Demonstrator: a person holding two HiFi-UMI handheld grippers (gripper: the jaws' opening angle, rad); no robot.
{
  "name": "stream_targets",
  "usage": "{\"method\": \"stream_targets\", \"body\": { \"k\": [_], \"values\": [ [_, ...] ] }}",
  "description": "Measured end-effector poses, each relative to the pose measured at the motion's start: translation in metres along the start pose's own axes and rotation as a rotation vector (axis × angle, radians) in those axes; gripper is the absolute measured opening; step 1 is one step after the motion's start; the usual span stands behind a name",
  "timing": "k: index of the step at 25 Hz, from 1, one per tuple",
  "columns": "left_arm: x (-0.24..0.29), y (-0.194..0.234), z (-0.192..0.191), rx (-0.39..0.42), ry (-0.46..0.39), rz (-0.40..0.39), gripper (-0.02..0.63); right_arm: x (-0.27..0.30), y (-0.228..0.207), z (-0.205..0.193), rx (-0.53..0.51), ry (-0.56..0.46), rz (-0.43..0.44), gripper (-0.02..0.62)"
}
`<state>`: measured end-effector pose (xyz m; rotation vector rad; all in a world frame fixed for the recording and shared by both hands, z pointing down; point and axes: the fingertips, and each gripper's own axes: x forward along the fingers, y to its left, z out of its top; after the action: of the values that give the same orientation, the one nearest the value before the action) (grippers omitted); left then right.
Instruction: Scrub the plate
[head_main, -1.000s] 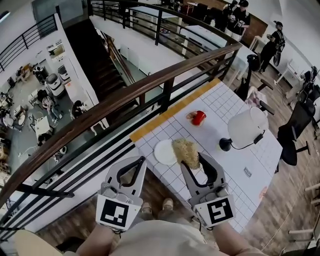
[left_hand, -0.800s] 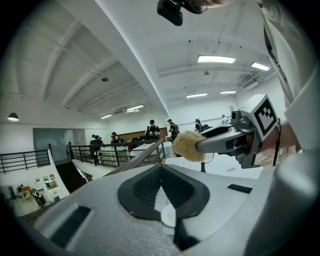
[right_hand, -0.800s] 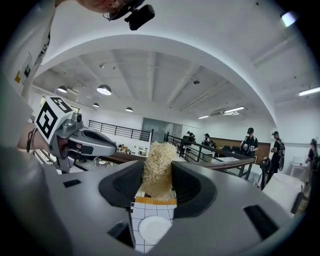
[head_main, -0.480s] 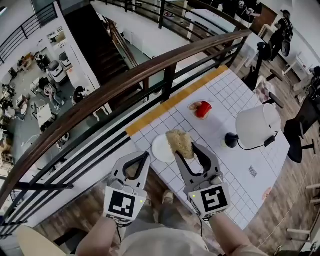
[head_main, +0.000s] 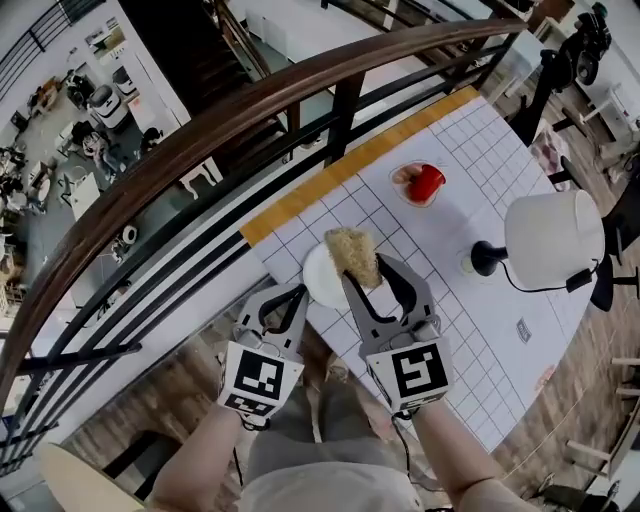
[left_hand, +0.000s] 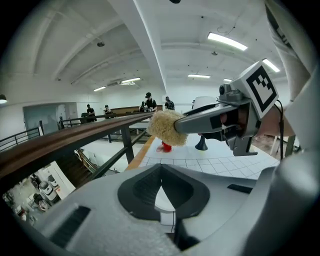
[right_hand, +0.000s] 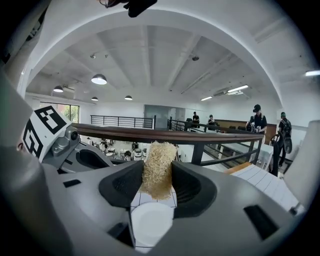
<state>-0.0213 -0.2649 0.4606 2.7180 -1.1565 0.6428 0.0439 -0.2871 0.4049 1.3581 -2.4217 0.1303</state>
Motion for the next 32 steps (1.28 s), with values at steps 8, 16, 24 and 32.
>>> {"method": "stream_targets", "body": {
  "k": [8,16,24,32],
  "values": [
    [0.048,-0.006,-0.060,-0.069,0.092,-0.043,0.014,0.055,0.016,-0.074,0.083,0.093,0.067,0.176],
    [0.072,-0.025,-0.113,-0.105,0.185,-0.114,0.014,0.082,0.028,-0.147,0.126,0.216,0.118,0.176],
    [0.092,-0.025,-0.141,-0.160,0.225,-0.121,0.014,0.094,0.037,-0.176,0.101,0.268,0.196,0.176],
    [0.100,-0.028,-0.155,-0.172,0.264,-0.107,0.014,0.095,0.016,-0.176,0.105,0.272,0.128,0.176]
  ]
}}
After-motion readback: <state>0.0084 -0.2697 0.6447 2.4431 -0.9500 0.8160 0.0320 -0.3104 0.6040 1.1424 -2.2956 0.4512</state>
